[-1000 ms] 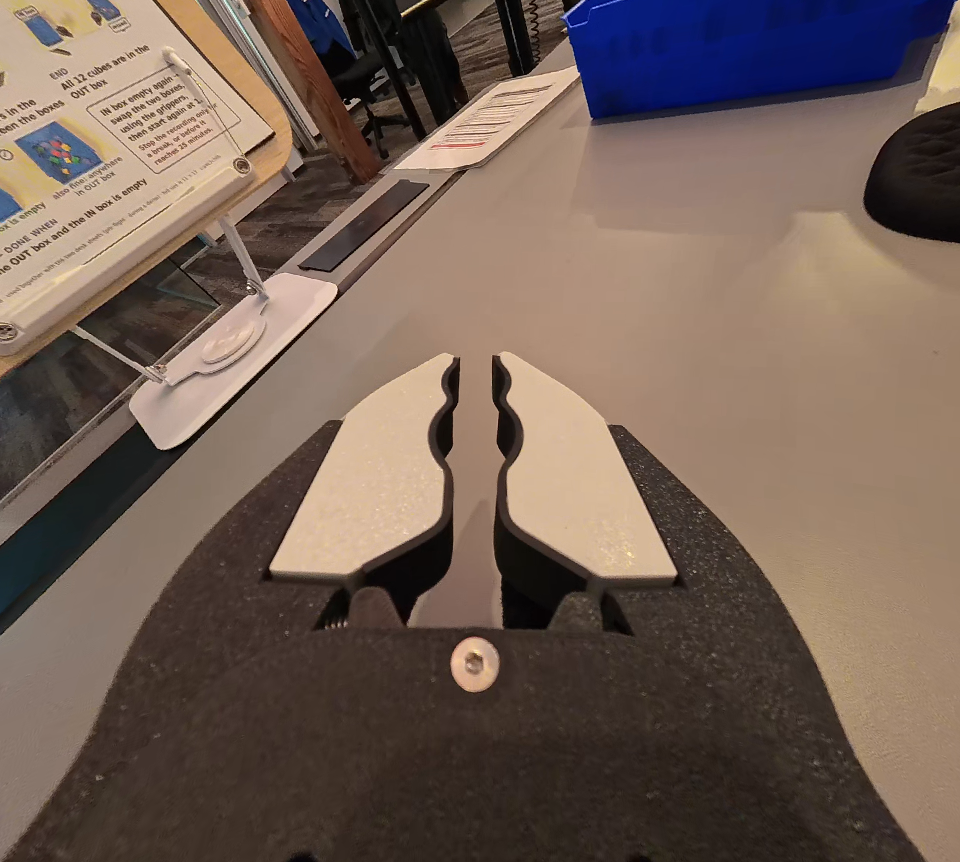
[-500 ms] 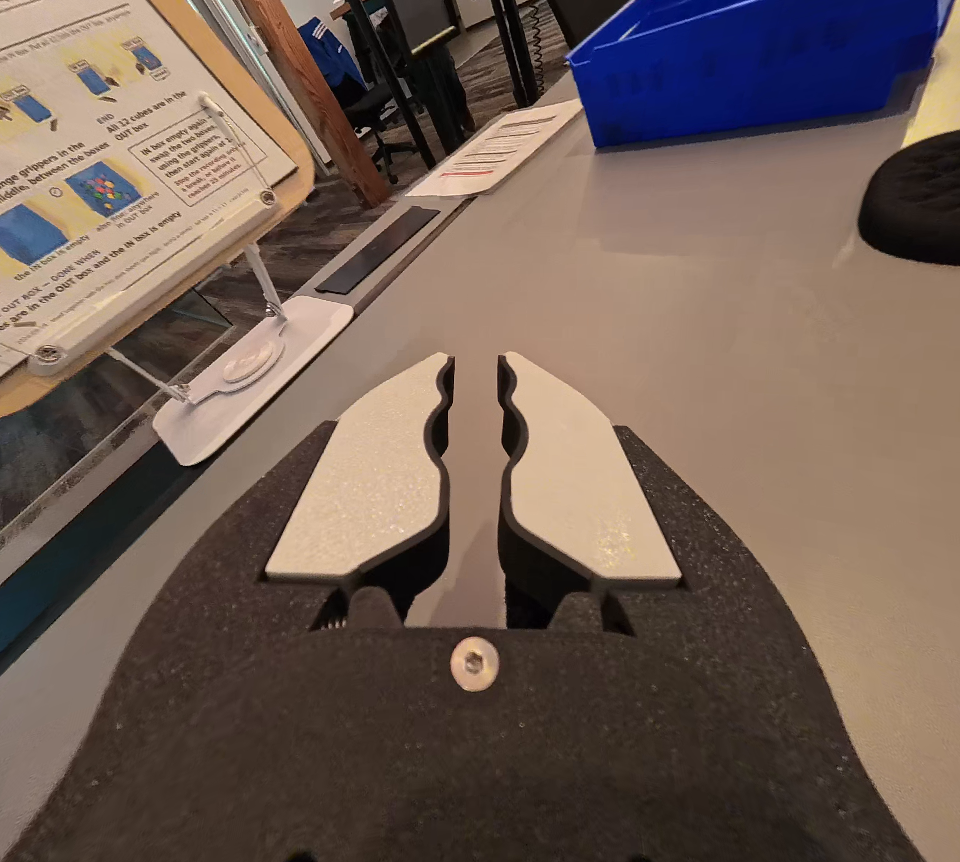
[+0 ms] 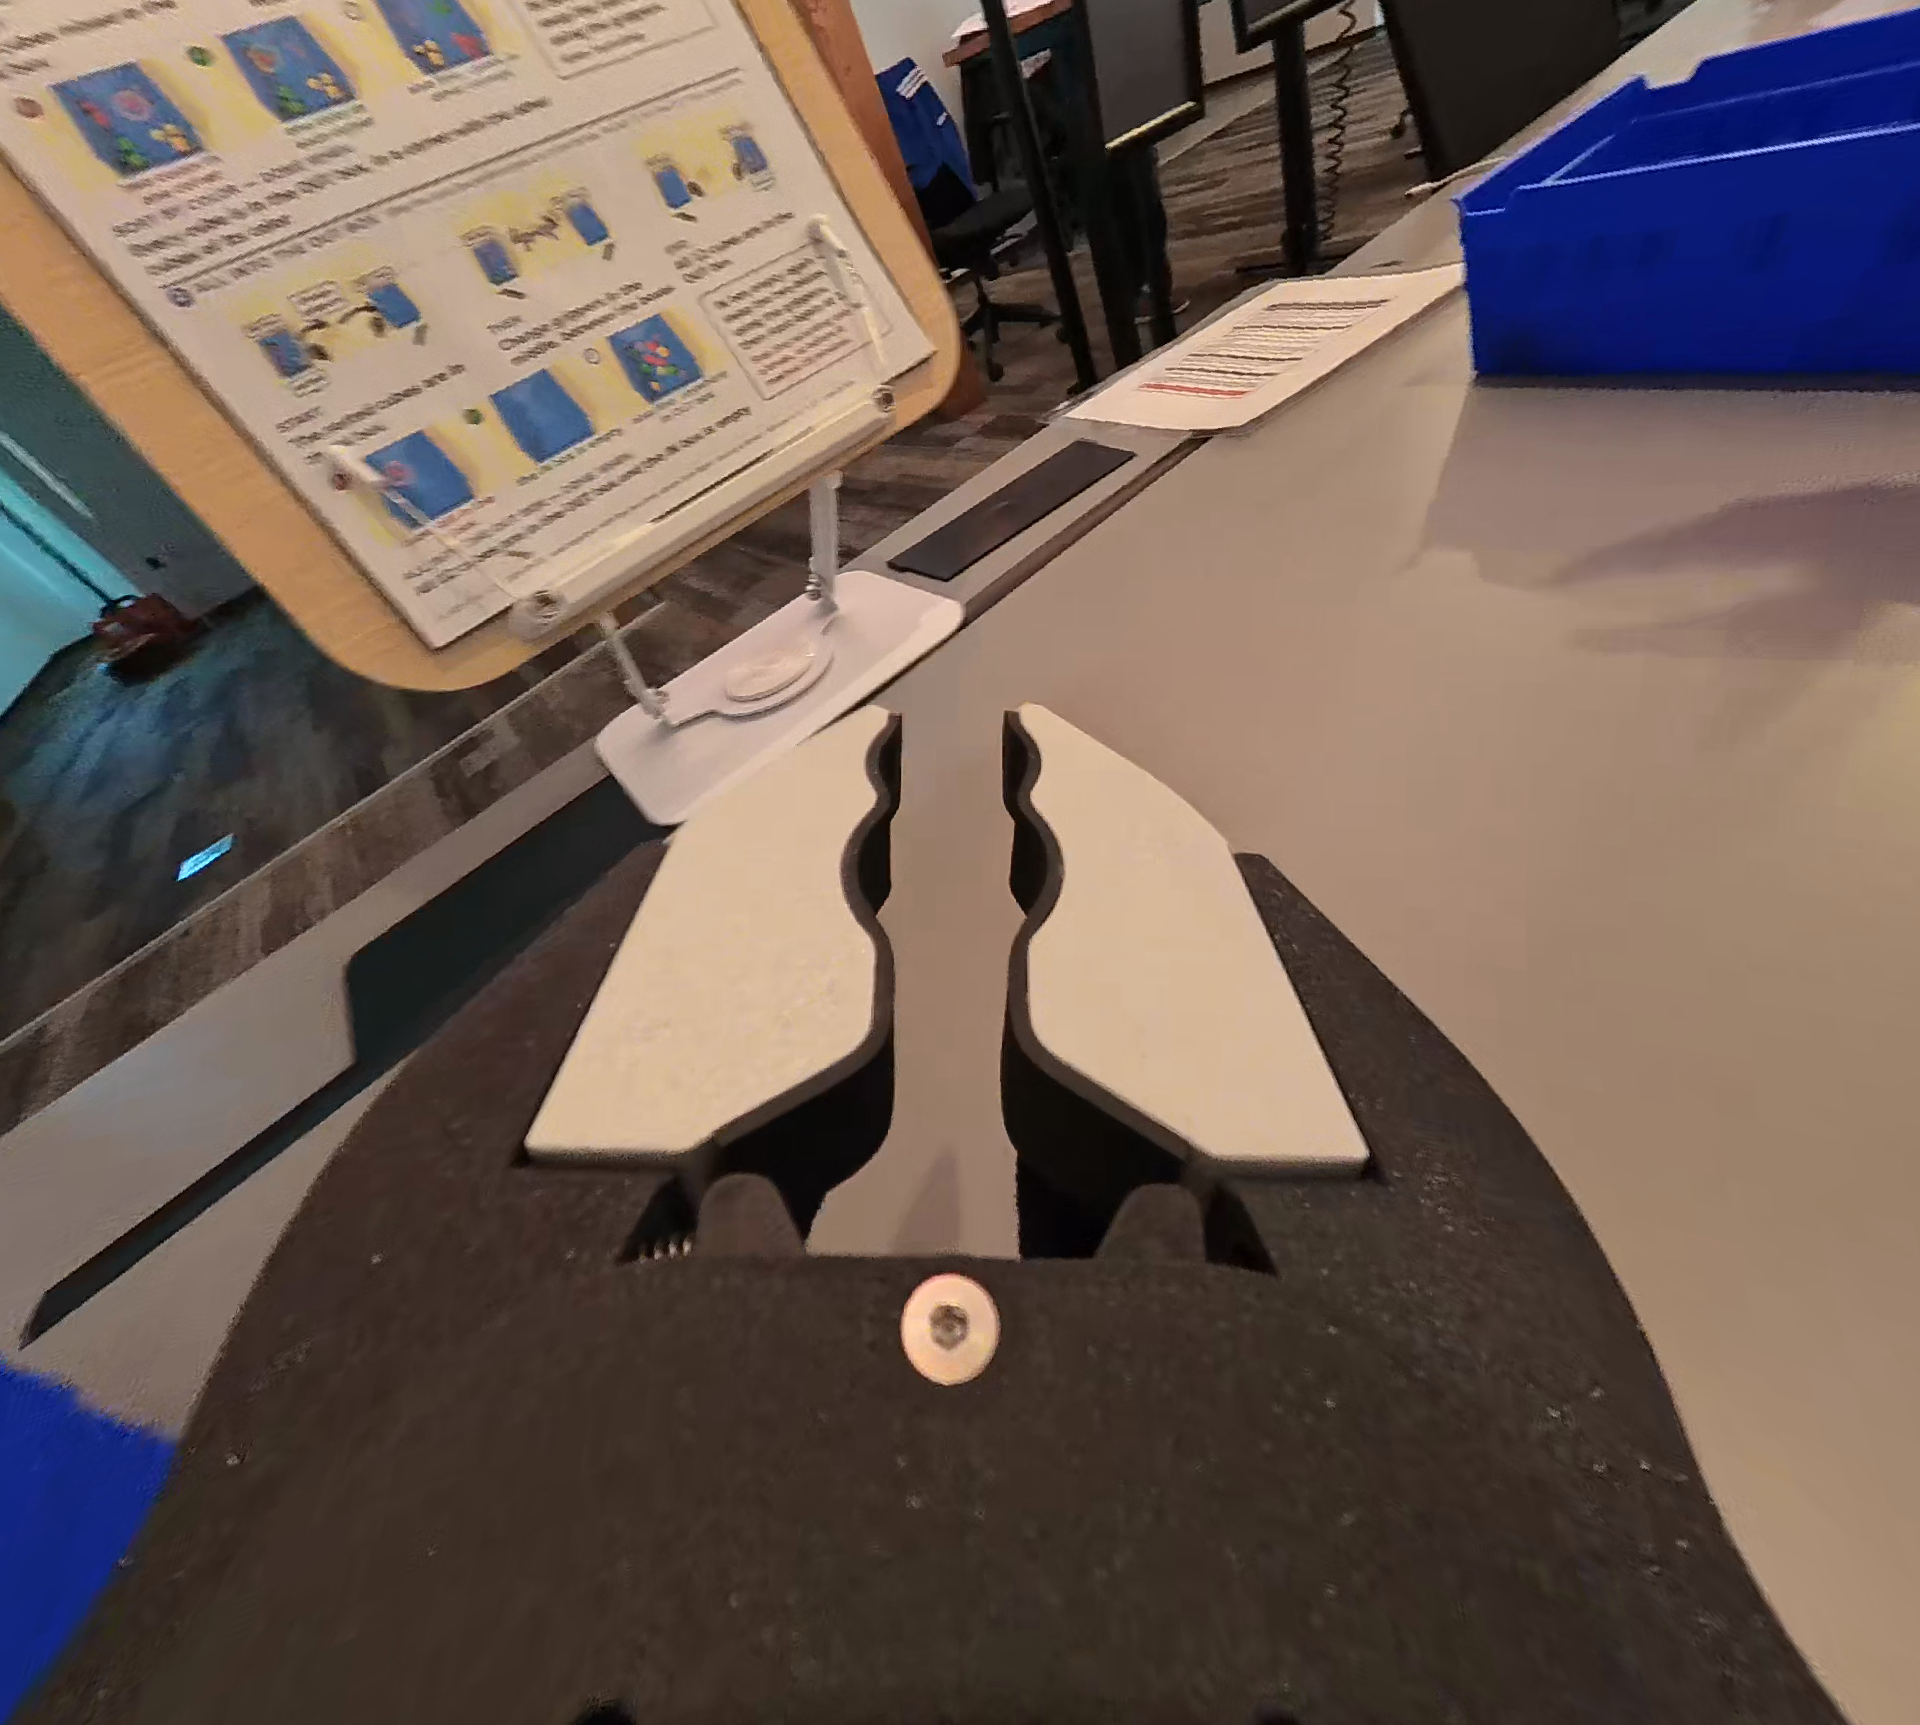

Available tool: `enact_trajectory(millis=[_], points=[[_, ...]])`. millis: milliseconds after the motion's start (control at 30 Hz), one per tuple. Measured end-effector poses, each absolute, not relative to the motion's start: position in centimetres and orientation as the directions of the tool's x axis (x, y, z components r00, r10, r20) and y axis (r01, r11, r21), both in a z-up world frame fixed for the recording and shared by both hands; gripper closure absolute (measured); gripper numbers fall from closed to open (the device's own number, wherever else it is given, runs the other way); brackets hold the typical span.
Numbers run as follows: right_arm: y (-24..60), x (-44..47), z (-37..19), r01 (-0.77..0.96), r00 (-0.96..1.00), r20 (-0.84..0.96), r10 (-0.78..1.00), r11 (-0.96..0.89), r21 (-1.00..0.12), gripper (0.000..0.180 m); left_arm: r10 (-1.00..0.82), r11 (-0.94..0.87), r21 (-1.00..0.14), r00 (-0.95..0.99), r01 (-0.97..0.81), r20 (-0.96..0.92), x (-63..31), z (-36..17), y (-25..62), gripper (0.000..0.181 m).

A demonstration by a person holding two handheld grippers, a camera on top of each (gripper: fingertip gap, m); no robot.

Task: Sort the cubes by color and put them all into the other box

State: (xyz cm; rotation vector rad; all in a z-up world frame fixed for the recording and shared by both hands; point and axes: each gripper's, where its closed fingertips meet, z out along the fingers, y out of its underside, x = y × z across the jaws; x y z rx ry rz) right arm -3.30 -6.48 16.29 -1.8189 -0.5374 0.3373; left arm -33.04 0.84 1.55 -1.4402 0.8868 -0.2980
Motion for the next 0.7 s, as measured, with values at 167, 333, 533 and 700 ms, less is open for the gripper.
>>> enact_trajectory(millis=[167, 333, 533, 700], points=[[-4.4, -4.9, 13.0, 0.306, 0.819, 0.073, 0.57, -0.326, -0.894, 0.147, -0.461, 0.187, -0.897, 0.771, -0.4, -0.44, -41.9, 6.3, 0.7, 0.162], [-3.8, -4.4, 10.6, 0.323, 0.816, 0.031, 0.578, -0.411, -0.853, 0.145, -0.476, -0.015, -0.723, 0.641, -0.691, -0.602, -54.0, 4.7, 1.9, 0.16], [-3.5, -3.9, 10.3, 0.307, 0.825, 0.016, 0.564, -0.425, -0.852, 0.145, -0.641, -0.315, -0.394, 0.5, -0.863, -0.583, -65.6, -3.3, 5.1, 0.158], [-3.3, -3.2, 9.4, 0.307, 0.837, 0.01, 0.546, -0.457, -0.835, 0.145, -0.716, -0.415, -0.307, 0.516, -0.856, -0.47, -66.9, -8.9, 6.4, 0.153]])
